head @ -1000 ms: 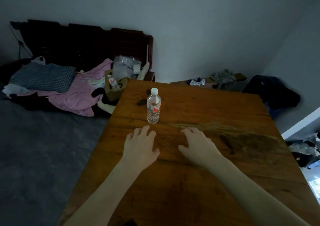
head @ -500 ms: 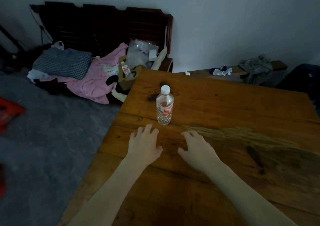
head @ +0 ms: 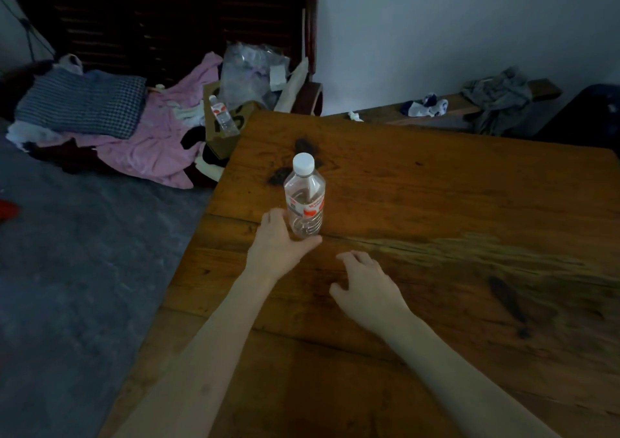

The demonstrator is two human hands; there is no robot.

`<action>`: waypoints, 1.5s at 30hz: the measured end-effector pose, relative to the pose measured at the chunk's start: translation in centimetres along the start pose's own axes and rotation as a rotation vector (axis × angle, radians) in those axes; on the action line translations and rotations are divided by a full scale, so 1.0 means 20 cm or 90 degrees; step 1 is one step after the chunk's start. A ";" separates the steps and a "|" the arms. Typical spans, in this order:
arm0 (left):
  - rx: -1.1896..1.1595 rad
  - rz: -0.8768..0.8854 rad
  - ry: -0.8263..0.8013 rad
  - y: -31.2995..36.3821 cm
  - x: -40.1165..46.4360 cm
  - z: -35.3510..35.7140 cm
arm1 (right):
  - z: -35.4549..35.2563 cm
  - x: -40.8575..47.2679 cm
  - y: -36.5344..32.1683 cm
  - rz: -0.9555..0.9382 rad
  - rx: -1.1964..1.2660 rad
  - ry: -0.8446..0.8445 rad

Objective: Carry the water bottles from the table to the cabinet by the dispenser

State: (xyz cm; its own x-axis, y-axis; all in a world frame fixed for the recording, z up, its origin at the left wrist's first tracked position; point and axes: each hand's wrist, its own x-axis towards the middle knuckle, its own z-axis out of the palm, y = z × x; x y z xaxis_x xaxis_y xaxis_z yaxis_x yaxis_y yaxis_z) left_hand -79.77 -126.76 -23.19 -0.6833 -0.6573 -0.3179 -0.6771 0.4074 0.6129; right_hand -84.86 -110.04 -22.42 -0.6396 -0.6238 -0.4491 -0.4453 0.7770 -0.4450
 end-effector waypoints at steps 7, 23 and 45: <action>-0.366 0.062 0.084 0.10 0.14 0.07 | 0.05 0.07 0.05 0.007 0.015 -0.006; -0.263 0.358 -0.143 0.32 -0.41 -0.18 | -0.02 -0.30 0.24 0.290 1.159 -0.176; -0.211 0.472 -0.250 0.61 -1.38 -0.16 | -0.10 -1.28 0.49 0.155 1.162 -0.168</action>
State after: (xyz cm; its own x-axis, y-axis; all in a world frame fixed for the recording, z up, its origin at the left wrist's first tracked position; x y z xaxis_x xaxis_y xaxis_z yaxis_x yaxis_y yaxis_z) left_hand -68.24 -105.62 -4.55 -0.9984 -0.0097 0.0554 0.0470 0.3974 0.9164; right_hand -74.00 -86.28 -13.70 -0.3967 -0.6606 -0.6374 0.8845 -0.0895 -0.4578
